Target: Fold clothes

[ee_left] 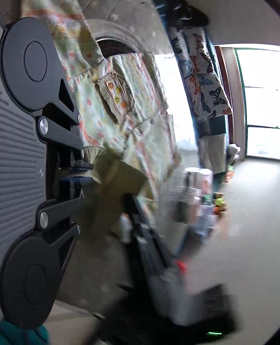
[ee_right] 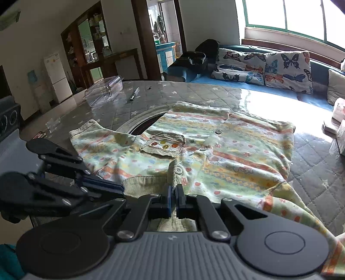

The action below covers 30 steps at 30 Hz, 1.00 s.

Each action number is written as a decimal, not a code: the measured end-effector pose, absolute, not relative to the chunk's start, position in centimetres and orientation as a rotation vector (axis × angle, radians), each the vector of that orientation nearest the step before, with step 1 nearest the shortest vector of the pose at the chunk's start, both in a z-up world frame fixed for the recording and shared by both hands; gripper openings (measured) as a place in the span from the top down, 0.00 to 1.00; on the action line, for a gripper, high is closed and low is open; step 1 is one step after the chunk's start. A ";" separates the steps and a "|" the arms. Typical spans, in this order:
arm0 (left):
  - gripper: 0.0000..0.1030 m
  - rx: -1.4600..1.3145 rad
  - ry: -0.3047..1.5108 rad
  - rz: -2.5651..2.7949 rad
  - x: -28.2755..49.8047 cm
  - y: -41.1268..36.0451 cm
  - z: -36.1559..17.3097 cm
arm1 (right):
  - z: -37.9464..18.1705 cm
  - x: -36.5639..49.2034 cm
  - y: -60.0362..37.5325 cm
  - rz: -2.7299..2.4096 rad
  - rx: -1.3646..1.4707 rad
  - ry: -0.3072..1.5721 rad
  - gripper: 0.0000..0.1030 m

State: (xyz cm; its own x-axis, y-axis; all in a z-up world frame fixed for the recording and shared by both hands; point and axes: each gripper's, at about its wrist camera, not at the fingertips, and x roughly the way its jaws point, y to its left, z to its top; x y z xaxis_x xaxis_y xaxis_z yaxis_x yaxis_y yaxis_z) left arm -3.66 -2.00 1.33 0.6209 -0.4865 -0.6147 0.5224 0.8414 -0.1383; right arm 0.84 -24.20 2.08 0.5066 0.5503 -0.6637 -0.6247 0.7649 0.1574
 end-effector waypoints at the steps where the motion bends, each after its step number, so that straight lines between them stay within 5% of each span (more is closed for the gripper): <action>1: 0.96 0.026 0.688 -0.599 -3.7 -1.6 1.4 | 2.2 0.7 -24.2 0.712 -0.106 0.756 0.97; 9: 0.92 0.183 0.724 -0.597 -4.2 -4.0 -0.5 | 3.5 -0.3 -23.9 0.732 -0.122 0.721 0.97; 10: 0.87 0.206 0.690 -0.591 -4.4 -4.3 0.0 | 3.5 -0.3 -23.9 0.730 -0.122 0.722 0.97; 12: 0.56 0.252 0.647 -0.590 -4.6 -5.0 0.5 | 3.4 -0.2 -23.9 0.725 -0.121 0.725 0.97; 13: 0.55 0.272 0.636 -0.592 -4.7 -5.4 0.6 | 3.4 -0.1 -23.9 0.722 -0.118 0.726 0.97; 17: 0.57 0.339 0.646 -0.600 -4.2 -6.5 -0.1 | 3.2 -0.2 -24.1 0.720 -0.111 0.728 0.97; 22: 0.73 0.346 0.701 -0.600 -2.8 -6.6 -1.9 | 2.9 -0.1 -24.2 0.718 -0.111 0.732 0.97; 24: 0.91 0.294 0.705 -0.606 -2.5 -6.0 -1.6 | 2.9 -0.1 -24.3 0.713 -0.107 0.733 0.97; 30: 0.93 0.059 0.668 -0.658 -2.4 -3.2 0.5 | 3.1 -0.1 -24.8 0.703 -0.093 0.727 0.97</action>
